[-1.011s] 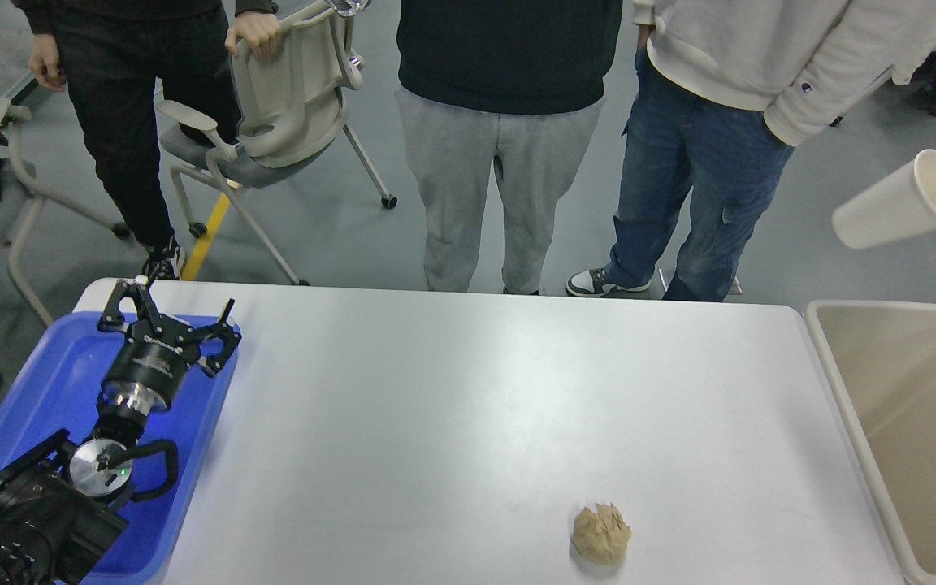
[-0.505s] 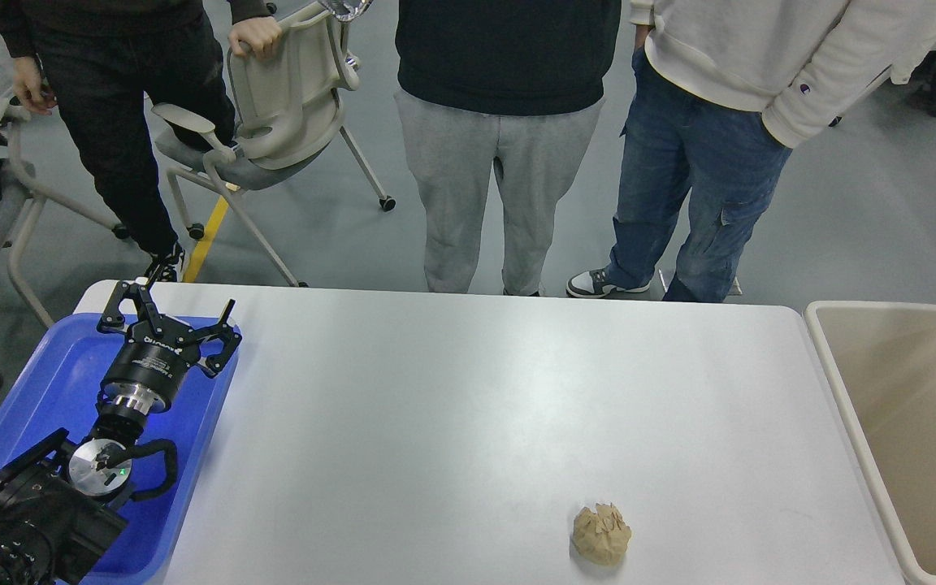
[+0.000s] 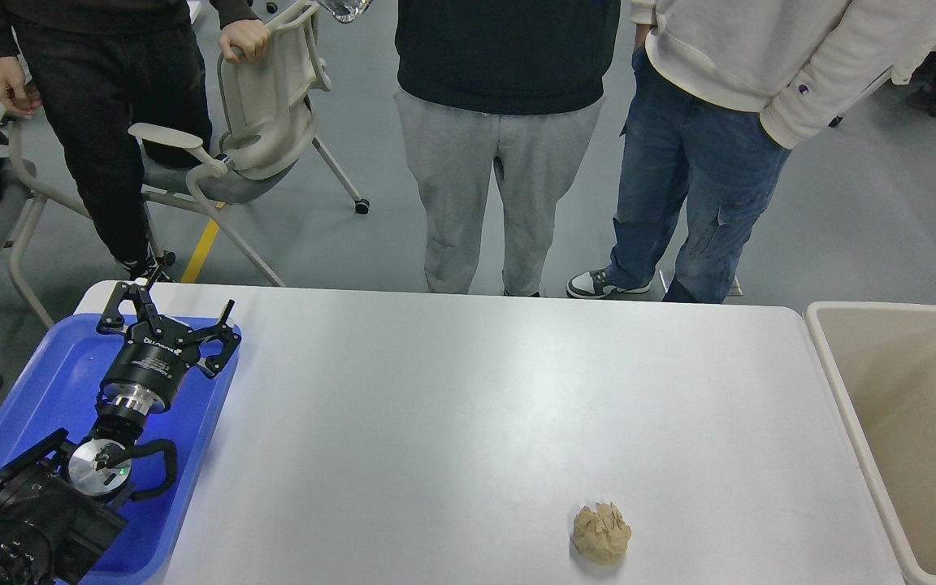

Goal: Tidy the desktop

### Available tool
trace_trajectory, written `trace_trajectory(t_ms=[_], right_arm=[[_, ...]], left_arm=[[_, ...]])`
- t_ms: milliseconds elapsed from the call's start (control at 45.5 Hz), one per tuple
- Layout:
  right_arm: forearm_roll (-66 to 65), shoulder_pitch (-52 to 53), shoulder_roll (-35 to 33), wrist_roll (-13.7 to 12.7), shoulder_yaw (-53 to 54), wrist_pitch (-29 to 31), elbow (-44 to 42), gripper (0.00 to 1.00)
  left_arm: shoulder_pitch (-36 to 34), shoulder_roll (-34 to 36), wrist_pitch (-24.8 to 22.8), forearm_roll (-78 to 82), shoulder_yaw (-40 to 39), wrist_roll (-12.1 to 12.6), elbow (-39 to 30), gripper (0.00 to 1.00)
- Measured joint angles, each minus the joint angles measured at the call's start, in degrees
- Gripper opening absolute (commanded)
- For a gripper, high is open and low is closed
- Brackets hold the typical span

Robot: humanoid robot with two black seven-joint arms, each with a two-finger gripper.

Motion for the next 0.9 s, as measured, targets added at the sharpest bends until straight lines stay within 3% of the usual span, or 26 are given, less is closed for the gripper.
trace_trajectory(t_ms=[22,44,66,132,154,703,901], right_arm=[[0.06,-0.17,0.26,-0.01,0.08,-0.13,-0.06,0.00],[0.15,-0.39,0.60,-0.02,0.22,-0.33,-0.15,0.11],[0.21,-0.52,0.82,-0.02,0.31,-0.43,-0.23,0.28],[0.41,-0.89,1.46,-0.23,0.60,-0.75,-0.41,0.91],[0.46,-0.98,1.62,-0.38,0.67,-0.84,-0.45,1.00],[1.44,-1.19,2.94,-1.79,4.73,-1.68,-0.64,1.00],[1.50,-0.06,-1.33,-1.09,16.16,-0.75,9.99,1.00]], left_arm=[[0.00,0.00,0.00,0.00,0.00,0.00,0.00,1.00],[0.00,0.00,0.00,0.00,0.00,0.00,0.00,1.00],[0.00,0.00,0.00,0.00,0.00,0.00,0.00,1.00],[0.00,0.00,0.00,0.00,0.00,0.00,0.00,1.00],[0.00,0.00,0.00,0.00,0.00,0.00,0.00,1.00],[-0.02,0.00,0.00,0.00,0.00,0.09,-0.01,1.00],[-0.07,0.00,0.00,-0.04,0.00,0.00,-0.01,1.00]])
